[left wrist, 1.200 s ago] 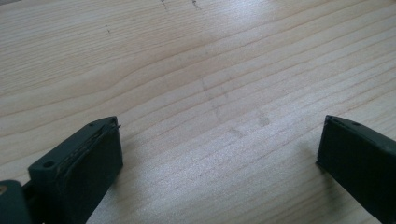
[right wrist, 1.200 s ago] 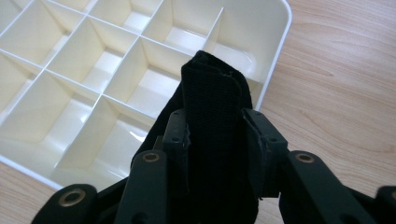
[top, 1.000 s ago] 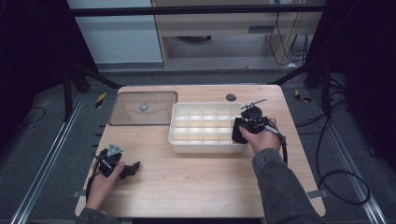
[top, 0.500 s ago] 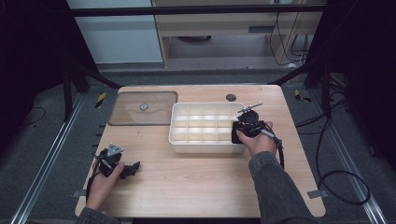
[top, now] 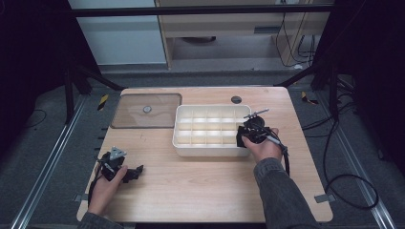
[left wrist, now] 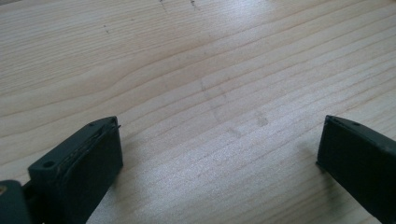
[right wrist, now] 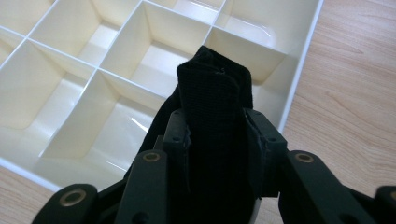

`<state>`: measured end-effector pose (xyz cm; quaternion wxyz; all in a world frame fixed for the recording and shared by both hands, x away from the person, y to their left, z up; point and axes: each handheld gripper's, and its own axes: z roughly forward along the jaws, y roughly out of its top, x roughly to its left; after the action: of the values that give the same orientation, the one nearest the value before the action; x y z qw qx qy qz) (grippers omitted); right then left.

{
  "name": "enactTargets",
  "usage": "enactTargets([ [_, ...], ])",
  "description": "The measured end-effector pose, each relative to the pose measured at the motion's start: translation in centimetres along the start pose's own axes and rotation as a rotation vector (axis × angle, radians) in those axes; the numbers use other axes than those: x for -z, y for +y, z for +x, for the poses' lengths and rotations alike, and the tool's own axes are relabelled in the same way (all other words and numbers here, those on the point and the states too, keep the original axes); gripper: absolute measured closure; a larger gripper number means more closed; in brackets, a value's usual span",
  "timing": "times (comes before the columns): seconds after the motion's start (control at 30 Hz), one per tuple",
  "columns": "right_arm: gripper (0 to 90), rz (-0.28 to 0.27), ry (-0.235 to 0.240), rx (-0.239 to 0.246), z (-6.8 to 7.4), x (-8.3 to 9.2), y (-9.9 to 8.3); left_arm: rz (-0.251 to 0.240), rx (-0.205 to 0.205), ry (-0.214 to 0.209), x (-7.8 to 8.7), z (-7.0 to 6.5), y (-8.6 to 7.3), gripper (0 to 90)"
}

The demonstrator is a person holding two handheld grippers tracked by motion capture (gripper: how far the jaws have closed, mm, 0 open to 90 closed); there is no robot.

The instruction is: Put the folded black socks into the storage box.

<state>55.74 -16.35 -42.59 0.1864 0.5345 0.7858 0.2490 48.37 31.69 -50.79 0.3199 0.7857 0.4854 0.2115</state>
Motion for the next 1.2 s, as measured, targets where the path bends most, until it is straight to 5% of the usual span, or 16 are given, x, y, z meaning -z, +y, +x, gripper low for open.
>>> enactTargets([
  [0.33,60.9,-0.014,0.010,-0.013,-0.1,0.3,0.1,-0.005,0.004,-0.002,0.0,-0.1,0.0,0.0],
  [0.7,42.4,-0.024,0.037,-0.048,-0.1,1.3,0.6,-0.006,0.004,-0.003,-0.1,-0.1,0.0,0.0],
  [1.2,37.4,-0.054,0.075,-0.051,-0.6,3.7,1.8,-0.002,-0.004,-0.003,0.0,-0.1,0.0,0.0],
])
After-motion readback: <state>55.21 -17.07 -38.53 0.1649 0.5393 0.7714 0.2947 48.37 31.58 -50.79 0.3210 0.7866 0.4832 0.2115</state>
